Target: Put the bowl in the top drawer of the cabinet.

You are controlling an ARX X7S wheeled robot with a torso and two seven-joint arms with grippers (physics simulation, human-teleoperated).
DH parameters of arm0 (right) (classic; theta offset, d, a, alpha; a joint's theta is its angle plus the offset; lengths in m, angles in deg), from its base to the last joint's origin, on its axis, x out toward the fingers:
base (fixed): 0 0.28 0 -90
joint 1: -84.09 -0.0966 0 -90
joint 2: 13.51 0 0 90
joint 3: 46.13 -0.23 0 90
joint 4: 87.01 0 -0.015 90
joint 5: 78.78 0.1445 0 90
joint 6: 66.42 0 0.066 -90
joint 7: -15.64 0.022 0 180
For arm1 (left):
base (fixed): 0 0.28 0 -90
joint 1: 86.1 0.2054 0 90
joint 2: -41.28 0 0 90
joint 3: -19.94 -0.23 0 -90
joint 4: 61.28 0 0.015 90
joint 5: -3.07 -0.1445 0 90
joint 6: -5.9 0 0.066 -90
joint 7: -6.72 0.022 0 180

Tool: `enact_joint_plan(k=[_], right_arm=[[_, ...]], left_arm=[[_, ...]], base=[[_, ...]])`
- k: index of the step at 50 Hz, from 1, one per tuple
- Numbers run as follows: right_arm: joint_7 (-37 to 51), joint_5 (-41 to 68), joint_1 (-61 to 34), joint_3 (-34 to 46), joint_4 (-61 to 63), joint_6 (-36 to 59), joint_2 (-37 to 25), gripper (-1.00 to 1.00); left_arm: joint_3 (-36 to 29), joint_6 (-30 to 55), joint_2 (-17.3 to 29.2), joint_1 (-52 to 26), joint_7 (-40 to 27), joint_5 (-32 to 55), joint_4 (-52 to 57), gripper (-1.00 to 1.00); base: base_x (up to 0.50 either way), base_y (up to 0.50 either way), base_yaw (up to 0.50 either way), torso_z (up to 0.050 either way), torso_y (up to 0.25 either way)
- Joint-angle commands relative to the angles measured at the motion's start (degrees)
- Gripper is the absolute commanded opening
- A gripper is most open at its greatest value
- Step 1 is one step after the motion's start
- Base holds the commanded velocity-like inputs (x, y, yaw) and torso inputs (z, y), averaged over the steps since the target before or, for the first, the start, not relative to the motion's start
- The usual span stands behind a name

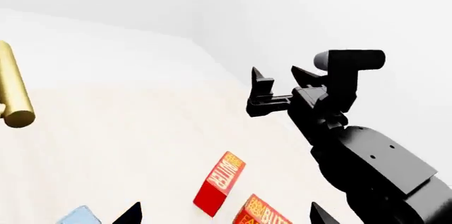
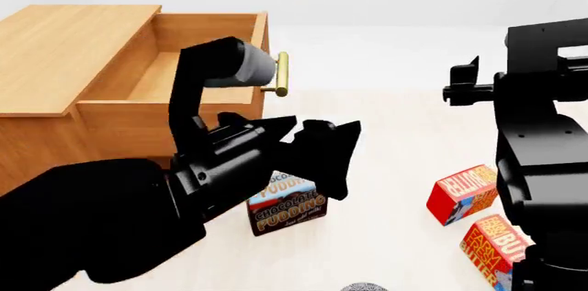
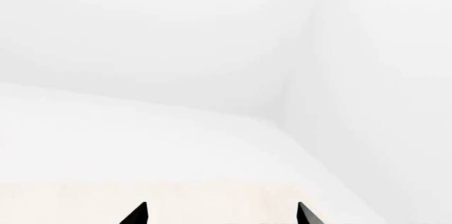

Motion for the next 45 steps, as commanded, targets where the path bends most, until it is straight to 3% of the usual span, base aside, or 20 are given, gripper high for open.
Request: enact_joint_plan(k=[1,12,45], right_arm=[[1.08,-0.31,1.24,-0.39,0.56,-0.74,-0.03,1.00],[1.24,-0.70,1.66,1.25,-0.82,-3.53,0.84,1.00],[0.82,-1.08,2.69,3.73,-9.91,-11.71,2.14,1.00]], left_arm=[[-1.02,-0.38,5.48,9.93,3.03,0.74,9.27,1.00],[-5.65,1.12,4.83,16.64,7.40,-4.94,2.76,1.00],[-13.27,3.72,0.83,24.38,11.73,-11.03,-6.10,1.00]], base=[[0.00,0.00,0.00,0.000,0.000],[0.00,0.00,0.00,0.000,0.000],[0.00,0.00,0.00,0.000,0.000]])
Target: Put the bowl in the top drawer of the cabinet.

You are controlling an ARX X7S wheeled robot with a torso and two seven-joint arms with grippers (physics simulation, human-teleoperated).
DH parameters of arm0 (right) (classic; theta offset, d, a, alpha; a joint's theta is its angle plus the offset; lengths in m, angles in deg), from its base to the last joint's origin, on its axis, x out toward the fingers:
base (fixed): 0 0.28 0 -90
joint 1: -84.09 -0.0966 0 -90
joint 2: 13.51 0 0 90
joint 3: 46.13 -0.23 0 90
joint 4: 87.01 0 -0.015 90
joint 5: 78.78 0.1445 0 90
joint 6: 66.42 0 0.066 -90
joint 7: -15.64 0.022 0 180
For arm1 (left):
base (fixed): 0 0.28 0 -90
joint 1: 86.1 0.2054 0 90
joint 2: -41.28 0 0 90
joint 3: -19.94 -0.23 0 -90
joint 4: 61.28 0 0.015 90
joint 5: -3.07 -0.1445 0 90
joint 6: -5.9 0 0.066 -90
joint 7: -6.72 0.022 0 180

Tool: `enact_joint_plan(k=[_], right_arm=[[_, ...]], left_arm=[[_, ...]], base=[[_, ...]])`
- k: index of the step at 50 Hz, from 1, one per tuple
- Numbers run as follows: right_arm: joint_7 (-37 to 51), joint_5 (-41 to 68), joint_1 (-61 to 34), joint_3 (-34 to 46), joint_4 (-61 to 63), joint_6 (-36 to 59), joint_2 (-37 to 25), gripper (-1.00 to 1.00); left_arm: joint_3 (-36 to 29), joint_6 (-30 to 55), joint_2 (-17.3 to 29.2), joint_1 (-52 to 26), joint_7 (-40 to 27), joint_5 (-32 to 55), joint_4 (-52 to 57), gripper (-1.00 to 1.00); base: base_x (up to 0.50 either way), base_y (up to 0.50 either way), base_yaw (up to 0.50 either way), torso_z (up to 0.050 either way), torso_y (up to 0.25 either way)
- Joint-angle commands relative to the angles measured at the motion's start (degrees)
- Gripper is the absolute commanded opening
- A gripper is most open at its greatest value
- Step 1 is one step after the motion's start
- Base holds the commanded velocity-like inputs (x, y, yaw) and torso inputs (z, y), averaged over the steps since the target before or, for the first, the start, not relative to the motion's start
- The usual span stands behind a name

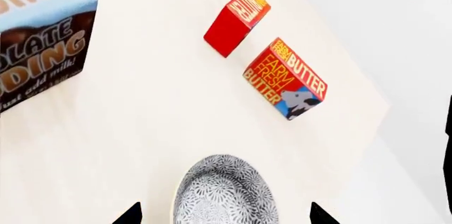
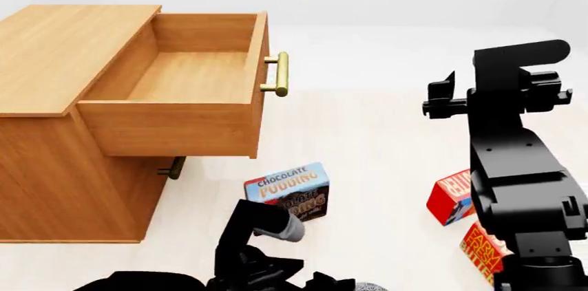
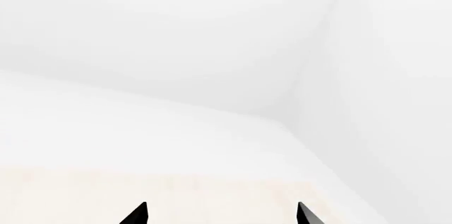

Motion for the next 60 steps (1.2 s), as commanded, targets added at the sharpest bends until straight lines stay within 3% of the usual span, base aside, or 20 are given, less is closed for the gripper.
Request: enact_joint_plan(k=[1,37,60], right_arm=[[-0.06,-0.21,0.62,0.71,-0.62,-0.86,-0.07,1.00],[0.26,0.66,1.51,0.28,-1.28,-2.11,0.09,1.00],[0.26,1.54,1.90,-0.48,-0.70,-2.30,-0.16,1.00]], left_arm=[[-1.67,0.37,-0.93,1.92,1.22,-1.52,-3.34,1.00],[-7.89,2.49,-12.56,3.31,4.24,-6.03,-21.32,1.00],[-10.71,2.89,-16.80,3.83,4.84,-9.64,-26.58,1.00]], base=[[0.00,0.00,0.00,0.000,0.000],[0.00,0.00,0.00,0.000,0.000],[0.00,0.00,0.00,0.000,0.000]])
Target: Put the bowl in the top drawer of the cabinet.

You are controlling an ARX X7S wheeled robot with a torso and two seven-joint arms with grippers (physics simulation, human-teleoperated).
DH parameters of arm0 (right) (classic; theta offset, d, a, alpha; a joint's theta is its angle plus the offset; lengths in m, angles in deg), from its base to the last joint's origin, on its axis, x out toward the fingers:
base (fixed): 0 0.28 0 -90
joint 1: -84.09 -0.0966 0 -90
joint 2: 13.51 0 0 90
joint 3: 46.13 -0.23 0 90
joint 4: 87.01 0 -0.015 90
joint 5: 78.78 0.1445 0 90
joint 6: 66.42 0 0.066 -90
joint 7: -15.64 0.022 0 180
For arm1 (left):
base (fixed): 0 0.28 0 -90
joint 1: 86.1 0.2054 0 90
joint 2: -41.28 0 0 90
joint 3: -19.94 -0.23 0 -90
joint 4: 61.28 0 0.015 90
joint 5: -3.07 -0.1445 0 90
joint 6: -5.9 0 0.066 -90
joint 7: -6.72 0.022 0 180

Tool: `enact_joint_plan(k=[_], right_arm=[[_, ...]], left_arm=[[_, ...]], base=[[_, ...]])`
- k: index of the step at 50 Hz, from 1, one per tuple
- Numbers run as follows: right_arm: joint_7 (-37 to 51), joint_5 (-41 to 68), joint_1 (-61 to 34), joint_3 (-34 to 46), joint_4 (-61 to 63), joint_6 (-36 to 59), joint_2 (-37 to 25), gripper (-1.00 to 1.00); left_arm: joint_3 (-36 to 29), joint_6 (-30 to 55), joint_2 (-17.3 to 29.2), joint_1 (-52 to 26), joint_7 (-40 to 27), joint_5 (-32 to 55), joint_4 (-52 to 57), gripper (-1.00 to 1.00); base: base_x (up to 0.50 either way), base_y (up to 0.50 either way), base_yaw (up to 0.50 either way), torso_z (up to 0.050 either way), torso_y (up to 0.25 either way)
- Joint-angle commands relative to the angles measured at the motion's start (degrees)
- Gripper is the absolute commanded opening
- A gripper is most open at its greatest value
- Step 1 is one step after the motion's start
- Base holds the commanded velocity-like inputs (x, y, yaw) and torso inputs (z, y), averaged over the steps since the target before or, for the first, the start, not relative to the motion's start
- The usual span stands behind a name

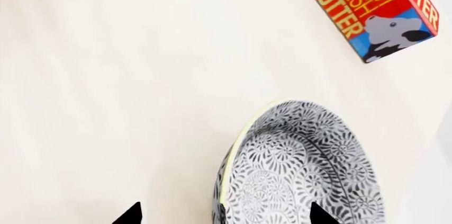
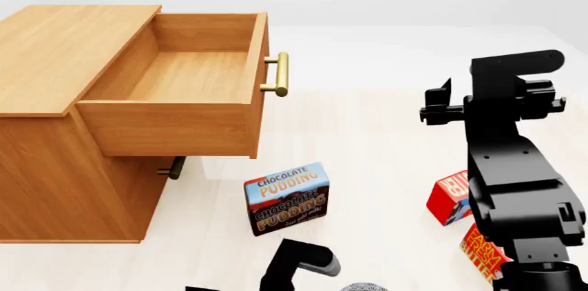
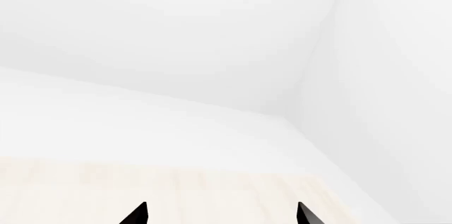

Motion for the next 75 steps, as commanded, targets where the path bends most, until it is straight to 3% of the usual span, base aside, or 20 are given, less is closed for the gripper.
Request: enact_joint_plan(k=[1,5,6,23,36,75], right_arm=[[0.07,0.39,0.30,-0.36,0.32,-0.04,-0.14,1.00],[0.13,0.53,0.43,-0.54,0.42,-0.03,-0.20,1.00],[0.14,0.55,0.45,-0.56,0.45,-0.02,-0.20,1.00],[0.30,0.80,0.73,-0.60,0.26,-0.23,-0.26,1.00],[0.45,1.07,1.04,-0.78,0.66,-0.11,-0.37,1.00],[0.26,2.88,4.46,-1.32,6.33,0.51,-0.31,1.00]], left_arm=[[-1.48,0.05,-1.96,0.47,0.13,-2.05,-2.20,1.00],[-1.74,0.03,-2.29,0.61,0.09,-2.41,-2.28,1.00],[-1.76,-0.01,-2.39,0.65,0.05,-2.45,-2.40,-1.00],[-0.64,-1.54,-1.39,1.41,2.36,-2.49,1.30,-1.00],[3.92,-4.98,3.52,-0.53,0.39,-2.99,9.24,-1.00],[22.02,-7.17,15.47,-17.07,-3.37,17.24,19.08,-1.00]], base=[[0.00,0.00,0.00,0.000,0.000],[0.00,0.00,0.00,0.000,0.000],[0.00,0.00,0.00,0.000,0.000],[0.00,0.00,0.00,0.000,0.000],[0.00,0.00,0.00,0.000,0.000],[0.00,0.00,0.00,0.000,0.000]])
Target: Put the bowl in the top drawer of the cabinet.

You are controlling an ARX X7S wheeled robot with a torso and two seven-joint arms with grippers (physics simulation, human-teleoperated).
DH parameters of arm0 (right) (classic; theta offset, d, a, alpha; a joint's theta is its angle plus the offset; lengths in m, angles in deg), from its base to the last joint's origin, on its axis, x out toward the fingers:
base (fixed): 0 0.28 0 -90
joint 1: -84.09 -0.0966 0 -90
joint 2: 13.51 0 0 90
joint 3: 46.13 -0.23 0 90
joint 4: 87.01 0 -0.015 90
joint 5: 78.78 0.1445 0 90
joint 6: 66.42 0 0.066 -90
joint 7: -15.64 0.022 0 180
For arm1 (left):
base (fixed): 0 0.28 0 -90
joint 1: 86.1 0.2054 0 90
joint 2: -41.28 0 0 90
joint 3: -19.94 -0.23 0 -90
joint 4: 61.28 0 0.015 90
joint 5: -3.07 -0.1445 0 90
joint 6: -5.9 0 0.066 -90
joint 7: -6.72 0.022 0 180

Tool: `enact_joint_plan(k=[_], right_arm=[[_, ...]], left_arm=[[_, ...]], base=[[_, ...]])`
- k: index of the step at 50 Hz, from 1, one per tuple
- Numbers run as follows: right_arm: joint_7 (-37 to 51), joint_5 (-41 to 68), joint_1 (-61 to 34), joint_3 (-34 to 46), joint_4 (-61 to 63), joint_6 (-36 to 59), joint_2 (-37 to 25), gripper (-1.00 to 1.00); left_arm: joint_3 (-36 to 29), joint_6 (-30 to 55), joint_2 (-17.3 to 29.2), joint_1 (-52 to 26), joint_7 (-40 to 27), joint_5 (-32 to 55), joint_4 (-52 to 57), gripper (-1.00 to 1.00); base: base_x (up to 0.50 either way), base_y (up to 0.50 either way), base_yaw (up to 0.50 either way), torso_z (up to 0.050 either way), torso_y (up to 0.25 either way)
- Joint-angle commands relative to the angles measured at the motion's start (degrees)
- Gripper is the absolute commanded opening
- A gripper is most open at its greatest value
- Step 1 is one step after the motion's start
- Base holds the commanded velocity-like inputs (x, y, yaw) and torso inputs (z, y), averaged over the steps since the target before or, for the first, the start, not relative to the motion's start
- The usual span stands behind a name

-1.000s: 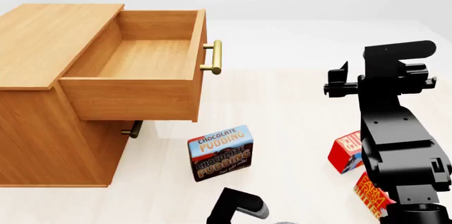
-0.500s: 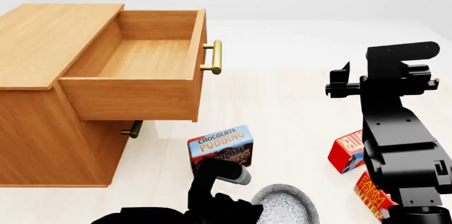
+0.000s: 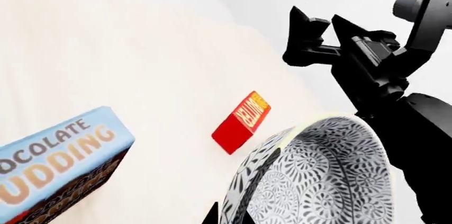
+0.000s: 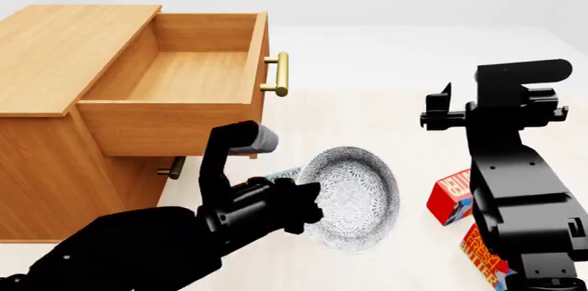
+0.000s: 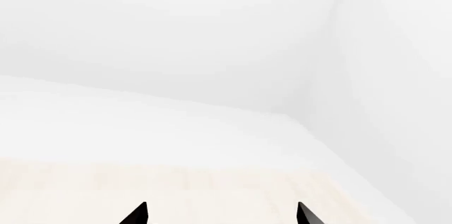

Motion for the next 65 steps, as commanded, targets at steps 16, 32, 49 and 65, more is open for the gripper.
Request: enact_joint_plan(k=[16,32,49,65], right_arm=[[-0.21,0.85,1.97,0.22,3.09,-0.08,-0.03,1.00],[-0.95,0.39,3.24,2.92,2.57,-1.58,0.71,1.00],[-1.60,1.95,4.59,2.39,4.93,-1.63,0.82,1.00],[-1.22,3.14,5.75,0.63,8.23,-0.45,-0.03,1.00]], left_arm=[[10.74,-0.58,4.91,-13.07,-1.44,12.57,-0.49,-1.00],[11.98,1.78,4.15,-22.22,-4.55,17.15,-10.37,-1.00],[9.45,2.94,-1.00,-31.42,-8.02,15.26,-28.74,-1.00],[4.21,4.45,-8.93,-37.25,-6.24,11.33,-57.05,-1.00]], base=[[0.00,0.00,0.00,0.000,0.000],[0.00,0.00,0.00,0.000,0.001],[0.00,0.00,0.00,0.000,0.000],[0.00,0.00,0.00,0.000,0.001]])
